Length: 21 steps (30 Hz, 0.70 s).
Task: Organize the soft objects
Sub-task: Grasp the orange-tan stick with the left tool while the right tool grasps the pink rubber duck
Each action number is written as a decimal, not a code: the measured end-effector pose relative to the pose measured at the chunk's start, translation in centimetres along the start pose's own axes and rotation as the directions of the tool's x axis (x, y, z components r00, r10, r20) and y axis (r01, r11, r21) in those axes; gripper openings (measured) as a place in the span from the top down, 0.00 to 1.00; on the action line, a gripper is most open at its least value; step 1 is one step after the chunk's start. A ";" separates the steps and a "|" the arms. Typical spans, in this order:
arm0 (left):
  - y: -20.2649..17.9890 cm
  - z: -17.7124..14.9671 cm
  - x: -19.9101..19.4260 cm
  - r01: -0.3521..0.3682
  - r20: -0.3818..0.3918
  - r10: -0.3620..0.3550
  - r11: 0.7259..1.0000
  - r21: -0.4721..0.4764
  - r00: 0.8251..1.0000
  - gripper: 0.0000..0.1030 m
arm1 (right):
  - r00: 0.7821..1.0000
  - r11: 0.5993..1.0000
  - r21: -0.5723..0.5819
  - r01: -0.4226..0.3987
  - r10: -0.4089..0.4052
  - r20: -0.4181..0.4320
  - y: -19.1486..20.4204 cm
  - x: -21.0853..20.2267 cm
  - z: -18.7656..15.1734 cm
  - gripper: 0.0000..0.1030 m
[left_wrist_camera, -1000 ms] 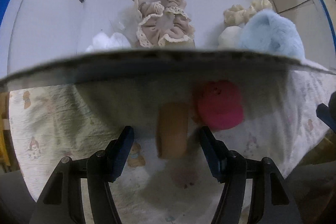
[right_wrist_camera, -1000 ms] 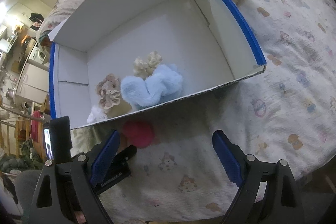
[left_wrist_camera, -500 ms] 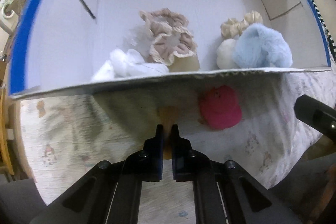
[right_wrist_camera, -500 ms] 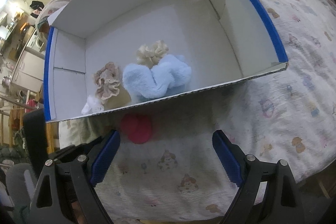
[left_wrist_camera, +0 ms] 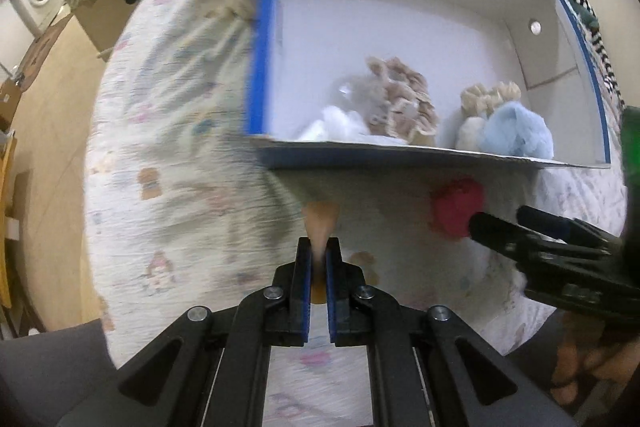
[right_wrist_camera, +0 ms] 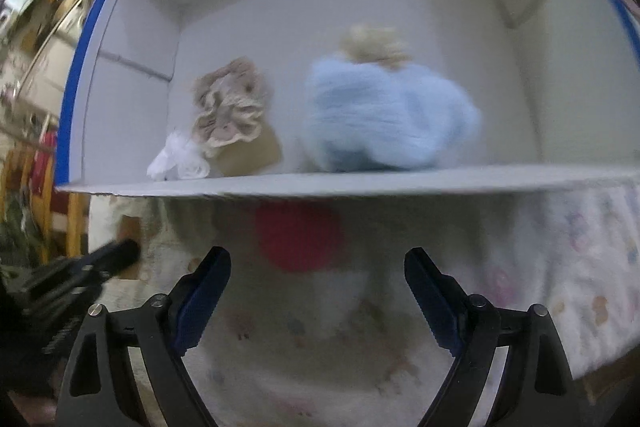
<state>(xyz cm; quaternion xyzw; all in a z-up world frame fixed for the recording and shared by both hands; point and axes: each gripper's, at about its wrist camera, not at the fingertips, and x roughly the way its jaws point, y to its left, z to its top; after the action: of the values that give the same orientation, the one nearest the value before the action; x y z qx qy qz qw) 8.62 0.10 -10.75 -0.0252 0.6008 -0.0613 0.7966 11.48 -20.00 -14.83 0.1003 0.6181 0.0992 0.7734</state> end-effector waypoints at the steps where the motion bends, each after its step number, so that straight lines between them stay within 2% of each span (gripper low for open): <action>1: 0.6 0.0 -0.4 -0.003 0.006 0.003 1.000 -0.003 1.000 0.94 | 1.000 1.000 -0.018 0.013 -0.013 -0.004 0.5 0.5 0.1 0.08; 7: 2.7 -1.2 -1.7 -0.014 0.025 0.014 1.000 -0.015 1.000 0.94 | 0.994 0.992 -0.090 0.094 -0.098 -0.043 2.8 3.4 0.6 0.15; 9: 2.4 -1.4 -1.1 -0.015 0.024 0.015 1.000 -0.027 1.000 0.94 | 0.992 0.988 -0.107 0.115 -0.120 -0.041 3.2 3.8 0.6 0.23; 10: 2.2 -1.0 -0.4 -0.014 0.022 0.015 0.999 -0.035 1.000 0.94 | 0.992 0.987 -0.111 0.120 -0.124 -0.038 3.3 3.8 0.6 0.23; 11: 2.4 -1.2 -0.5 -0.012 0.021 0.013 0.999 -0.042 1.000 0.94 | 0.993 0.987 -0.111 0.114 -0.118 -0.031 3.4 3.8 0.6 0.30; 12: 2.7 -1.5 -0.7 -0.012 0.020 0.013 0.999 -0.046 1.000 0.94 | 0.993 0.987 -0.114 0.112 -0.116 -0.027 3.4 3.7 0.6 0.50; 13: 2.6 -1.5 -0.5 -0.012 0.018 0.013 0.999 -0.049 1.000 0.94 | 0.993 0.987 -0.117 0.114 -0.118 -0.029 3.4 3.6 0.6 0.53; 21: 1.0 -1.2 0.7 -0.039 0.002 0.039 0.999 -0.031 0.999 0.94 | 0.998 0.993 -0.099 0.066 -0.067 -0.016 2.7 1.8 -0.4 0.53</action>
<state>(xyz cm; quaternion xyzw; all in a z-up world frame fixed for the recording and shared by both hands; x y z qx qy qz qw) 7.74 1.02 -11.83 -0.0258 0.6009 -0.0363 0.7981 11.43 -16.91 -15.83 0.0406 0.6227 0.1047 0.7743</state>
